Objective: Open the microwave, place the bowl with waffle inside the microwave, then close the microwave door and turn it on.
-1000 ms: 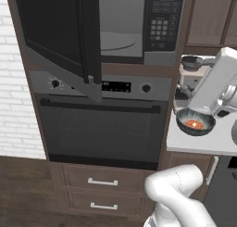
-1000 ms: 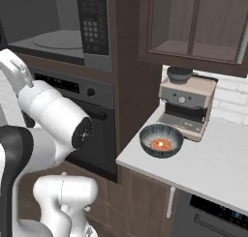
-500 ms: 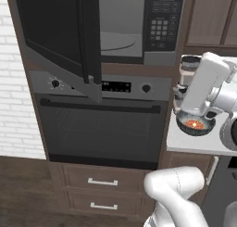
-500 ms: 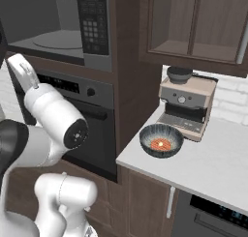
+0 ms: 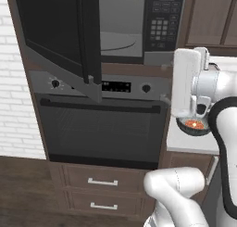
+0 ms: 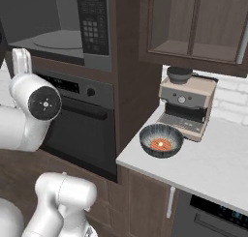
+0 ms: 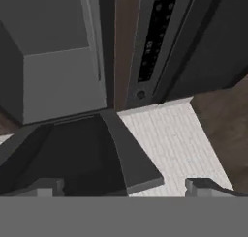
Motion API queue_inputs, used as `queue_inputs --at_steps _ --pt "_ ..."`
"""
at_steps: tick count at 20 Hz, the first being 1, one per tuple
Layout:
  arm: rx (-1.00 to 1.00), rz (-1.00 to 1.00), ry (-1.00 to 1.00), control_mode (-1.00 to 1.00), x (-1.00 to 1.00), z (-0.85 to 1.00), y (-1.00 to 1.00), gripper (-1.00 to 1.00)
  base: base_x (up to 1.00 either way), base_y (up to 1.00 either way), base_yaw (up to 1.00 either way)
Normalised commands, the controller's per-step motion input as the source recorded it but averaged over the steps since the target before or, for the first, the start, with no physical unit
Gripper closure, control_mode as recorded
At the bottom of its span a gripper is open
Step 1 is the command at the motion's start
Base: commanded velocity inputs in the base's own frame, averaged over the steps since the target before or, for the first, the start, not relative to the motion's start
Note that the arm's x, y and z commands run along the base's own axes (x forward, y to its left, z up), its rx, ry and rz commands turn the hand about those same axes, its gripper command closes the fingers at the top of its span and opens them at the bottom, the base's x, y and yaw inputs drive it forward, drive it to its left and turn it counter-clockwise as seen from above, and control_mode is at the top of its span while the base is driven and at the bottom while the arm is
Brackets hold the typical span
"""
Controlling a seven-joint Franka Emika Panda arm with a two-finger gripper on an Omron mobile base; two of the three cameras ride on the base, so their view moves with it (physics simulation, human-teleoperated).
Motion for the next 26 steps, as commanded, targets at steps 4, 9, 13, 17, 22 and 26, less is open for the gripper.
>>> queue_inputs --at_steps 4,9,13,17,22,26 --pt "0.01 0.03 0.33 -1.00 0.51 -0.26 0.45 -1.00 0.00 0.00 0.00" --pt "0.00 0.03 -0.08 -1.00 0.32 -0.40 0.54 -1.00 0.00 0.00 0.00" --pt "0.00 0.06 -0.22 -1.00 0.20 -0.07 0.57 -1.00 0.00 0.00 0.00" --pt "0.01 0.16 -0.26 -1.00 0.31 0.00 0.43 -1.00 0.00 0.00 0.00" --pt "0.00 0.27 -0.04 -1.00 0.39 0.00 0.21 -1.00 0.00 0.00 0.00" --pt "0.00 0.32 -0.02 -1.00 0.34 0.00 0.36 -1.00 0.00 0.00 0.00"
